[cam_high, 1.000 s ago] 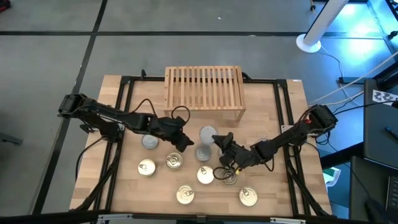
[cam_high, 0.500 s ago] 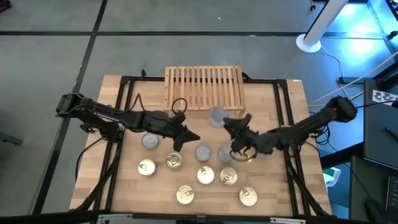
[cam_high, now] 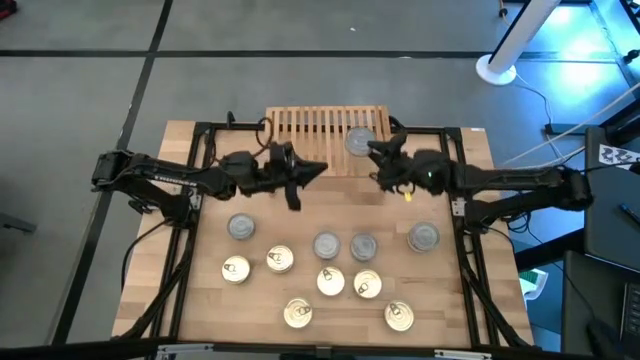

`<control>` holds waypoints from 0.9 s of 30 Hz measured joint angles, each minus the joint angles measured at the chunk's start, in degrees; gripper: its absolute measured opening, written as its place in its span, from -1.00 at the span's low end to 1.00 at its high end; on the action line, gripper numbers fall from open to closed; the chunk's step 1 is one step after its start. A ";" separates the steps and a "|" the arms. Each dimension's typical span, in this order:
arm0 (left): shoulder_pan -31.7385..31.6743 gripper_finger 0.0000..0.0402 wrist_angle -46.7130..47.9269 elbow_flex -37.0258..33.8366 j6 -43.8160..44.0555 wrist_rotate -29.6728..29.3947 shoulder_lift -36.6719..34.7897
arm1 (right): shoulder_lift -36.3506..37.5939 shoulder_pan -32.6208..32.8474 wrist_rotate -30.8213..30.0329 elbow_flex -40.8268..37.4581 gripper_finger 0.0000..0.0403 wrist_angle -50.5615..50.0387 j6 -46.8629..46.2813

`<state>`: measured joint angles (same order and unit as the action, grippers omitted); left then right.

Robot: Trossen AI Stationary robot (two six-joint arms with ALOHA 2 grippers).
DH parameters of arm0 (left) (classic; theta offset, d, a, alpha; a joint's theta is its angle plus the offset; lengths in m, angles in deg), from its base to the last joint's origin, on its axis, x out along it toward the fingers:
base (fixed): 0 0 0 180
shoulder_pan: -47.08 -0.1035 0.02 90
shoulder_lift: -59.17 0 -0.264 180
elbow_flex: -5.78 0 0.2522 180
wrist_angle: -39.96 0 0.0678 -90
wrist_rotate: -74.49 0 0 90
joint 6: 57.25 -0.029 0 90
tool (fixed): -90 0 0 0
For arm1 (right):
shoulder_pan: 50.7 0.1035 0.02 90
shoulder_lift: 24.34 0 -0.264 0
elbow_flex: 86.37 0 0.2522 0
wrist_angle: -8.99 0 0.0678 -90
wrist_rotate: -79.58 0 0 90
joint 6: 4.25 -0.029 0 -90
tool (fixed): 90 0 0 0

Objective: Stack canned seafood by type on shelf
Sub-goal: Put the green tuna can on the shelf

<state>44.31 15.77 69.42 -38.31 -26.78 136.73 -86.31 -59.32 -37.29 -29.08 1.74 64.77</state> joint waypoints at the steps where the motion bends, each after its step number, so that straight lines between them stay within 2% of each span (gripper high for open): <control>1: -1.00 -0.99 0.18 0.69 -0.08 0.00 0.98 | 0.00 -2.11 2.72 0.00 -0.32 -0.18 -0.01; 10: -8.97 -0.99 4.89 9.78 -4.54 0.06 9.55 | -0.04 -17.47 18.78 0.00 -0.32 -0.73 -2.31; 19: -12.46 -0.99 5.10 22.99 -10.09 0.78 22.56 | -0.85 -28.78 35.56 0.00 -0.32 -0.61 -4.24; 23: -13.50 -0.99 6.27 29.42 -12.34 0.83 28.05 | -3.03 -31.31 39.50 0.00 -0.32 -0.60 -4.24; 27: -14.78 -0.99 7.97 33.19 -13.49 0.87 31.76 | -5.43 -31.59 39.46 0.00 -0.32 -0.83 -4.19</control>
<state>29.53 23.74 102.61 -51.80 -25.90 168.49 -91.74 -90.91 2.17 -29.08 0.90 60.58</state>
